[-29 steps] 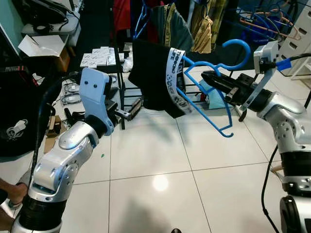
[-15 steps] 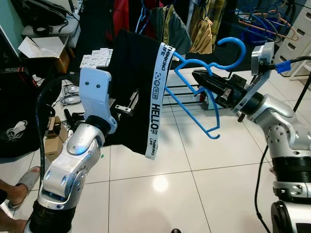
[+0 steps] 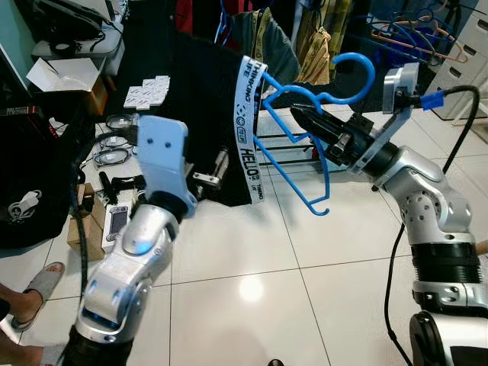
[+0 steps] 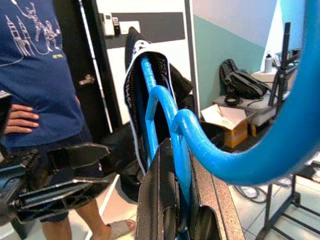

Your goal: Hang hanger

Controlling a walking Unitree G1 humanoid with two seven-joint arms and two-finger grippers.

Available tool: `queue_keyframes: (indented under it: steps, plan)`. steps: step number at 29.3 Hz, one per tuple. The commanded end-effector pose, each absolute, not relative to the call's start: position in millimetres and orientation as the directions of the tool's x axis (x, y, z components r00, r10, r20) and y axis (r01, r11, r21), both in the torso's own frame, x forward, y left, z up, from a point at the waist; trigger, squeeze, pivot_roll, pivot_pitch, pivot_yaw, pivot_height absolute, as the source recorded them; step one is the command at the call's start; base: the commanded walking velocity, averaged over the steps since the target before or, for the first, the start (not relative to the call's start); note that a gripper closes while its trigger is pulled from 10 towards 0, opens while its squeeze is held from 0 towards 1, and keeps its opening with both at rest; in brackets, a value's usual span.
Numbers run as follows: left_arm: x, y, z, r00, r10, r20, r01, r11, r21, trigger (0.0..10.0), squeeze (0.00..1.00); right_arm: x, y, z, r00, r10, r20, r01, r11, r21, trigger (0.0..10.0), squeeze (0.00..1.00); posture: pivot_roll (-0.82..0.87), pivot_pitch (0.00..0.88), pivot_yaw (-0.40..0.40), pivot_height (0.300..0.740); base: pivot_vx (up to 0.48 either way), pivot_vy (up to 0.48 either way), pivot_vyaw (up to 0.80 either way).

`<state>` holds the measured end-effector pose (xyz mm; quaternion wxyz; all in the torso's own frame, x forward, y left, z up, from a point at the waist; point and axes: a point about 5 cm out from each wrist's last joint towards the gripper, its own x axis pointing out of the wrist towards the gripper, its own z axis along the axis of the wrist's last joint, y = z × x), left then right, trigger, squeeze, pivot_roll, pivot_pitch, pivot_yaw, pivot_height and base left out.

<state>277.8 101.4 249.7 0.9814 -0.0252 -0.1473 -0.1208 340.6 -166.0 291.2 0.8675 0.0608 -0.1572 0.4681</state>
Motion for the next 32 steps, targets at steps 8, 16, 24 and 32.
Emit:
queue_keyframes:
  steps: [8, 16, 24, 32]
  plan:
    - [272.4, 93.1, 245.5, 0.932, -0.229, 0.282, 0.247, 0.969, -0.030, 10.0, 0.00, 335.1, -153.5, 294.9, 0.456, 0.824, 0.336, -0.864, 0.500, -0.052, 10.0, 0.00, 0.00, 0.149, -0.031, 0.740, 0.000, 0.000, 0.00]
    - [269.8, 77.8, 241.2, 0.928, -0.262, 0.264, 0.281, 0.959, -0.035, 10.0, 0.00, 330.2, -137.9, 286.4, 0.430, 0.848, 0.310, -0.887, 0.461, -0.030, 10.0, 0.00, 0.00, 0.154, -0.026, 0.740, 0.000, 0.000, 0.00]
    - [273.2, 82.3, 240.1, 0.939, -0.226, 0.261, 0.237, 0.972, -0.012, 10.0, 0.00, 325.7, -125.5, 287.3, 0.384, 0.865, 0.322, -0.911, 0.412, -0.020, 10.0, 0.00, 0.00, 0.153, -0.028, 0.740, 0.000, 0.000, 0.00]
    - [276.9, 89.3, 239.9, 0.950, -0.167, 0.262, 0.161, 0.986, 0.044, 10.0, 0.00, 322.4, -121.7, 289.6, 0.355, 0.876, 0.327, -0.923, 0.383, -0.025, 10.0, 0.00, 0.00, 0.152, -0.030, 0.740, 0.000, 0.000, 0.00]
